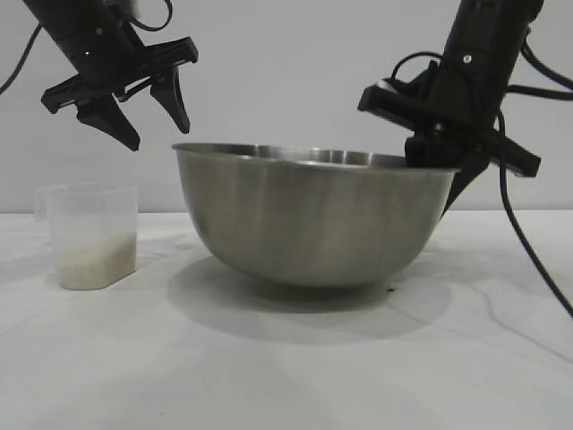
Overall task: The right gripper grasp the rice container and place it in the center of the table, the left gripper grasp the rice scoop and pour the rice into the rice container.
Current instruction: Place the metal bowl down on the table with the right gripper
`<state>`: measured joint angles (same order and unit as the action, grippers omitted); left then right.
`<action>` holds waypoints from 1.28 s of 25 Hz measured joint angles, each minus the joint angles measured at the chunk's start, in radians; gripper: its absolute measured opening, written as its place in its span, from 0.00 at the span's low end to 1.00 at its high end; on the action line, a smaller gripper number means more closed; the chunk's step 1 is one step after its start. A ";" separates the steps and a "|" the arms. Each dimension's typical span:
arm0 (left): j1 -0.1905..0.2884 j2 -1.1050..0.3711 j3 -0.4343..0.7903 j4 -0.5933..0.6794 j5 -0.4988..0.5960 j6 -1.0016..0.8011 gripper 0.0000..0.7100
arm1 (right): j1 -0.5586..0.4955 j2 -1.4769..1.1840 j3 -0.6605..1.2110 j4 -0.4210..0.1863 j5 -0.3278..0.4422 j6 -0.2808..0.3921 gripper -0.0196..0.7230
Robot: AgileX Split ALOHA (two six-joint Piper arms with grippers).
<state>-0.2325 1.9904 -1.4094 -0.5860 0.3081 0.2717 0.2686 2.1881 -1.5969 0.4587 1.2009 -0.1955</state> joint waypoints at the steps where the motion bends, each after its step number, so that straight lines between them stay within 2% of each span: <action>1: 0.000 0.000 0.000 0.000 0.000 0.000 0.59 | 0.000 0.007 0.000 0.008 0.000 0.000 0.03; 5: 0.000 0.000 0.000 0.000 0.000 0.000 0.59 | 0.000 0.010 0.000 0.037 -0.009 0.000 0.03; 8: 0.000 0.000 0.000 0.000 0.000 0.000 0.59 | 0.000 0.010 -0.004 0.061 -0.011 0.000 0.21; 13: 0.000 0.000 0.000 0.000 0.000 0.000 0.59 | 0.000 0.010 -0.010 0.063 -0.015 0.000 0.58; 15: 0.000 0.000 0.000 0.000 0.000 0.000 0.59 | 0.000 0.010 -0.034 0.061 -0.008 0.000 0.67; 19: 0.000 0.000 0.000 0.000 0.000 0.000 0.59 | 0.000 0.008 -0.138 0.023 0.008 0.000 0.66; 20: 0.000 0.000 0.000 0.000 0.000 0.000 0.59 | 0.000 0.008 -0.163 0.008 0.008 0.000 0.72; 21: 0.000 0.000 0.000 0.000 0.000 0.000 0.59 | 0.000 0.008 -0.193 -0.008 0.010 0.000 0.69; 29: 0.000 0.000 0.000 0.000 0.000 0.000 0.59 | -0.007 -0.042 -0.322 -0.229 0.026 0.018 0.69; 32: 0.000 0.000 0.000 0.000 0.000 0.000 0.59 | -0.055 -0.066 -0.326 -0.261 0.031 0.038 0.69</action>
<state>-0.2325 1.9904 -1.4094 -0.5860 0.3081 0.2717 0.2133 2.1220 -1.9231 0.1973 1.2315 -0.1570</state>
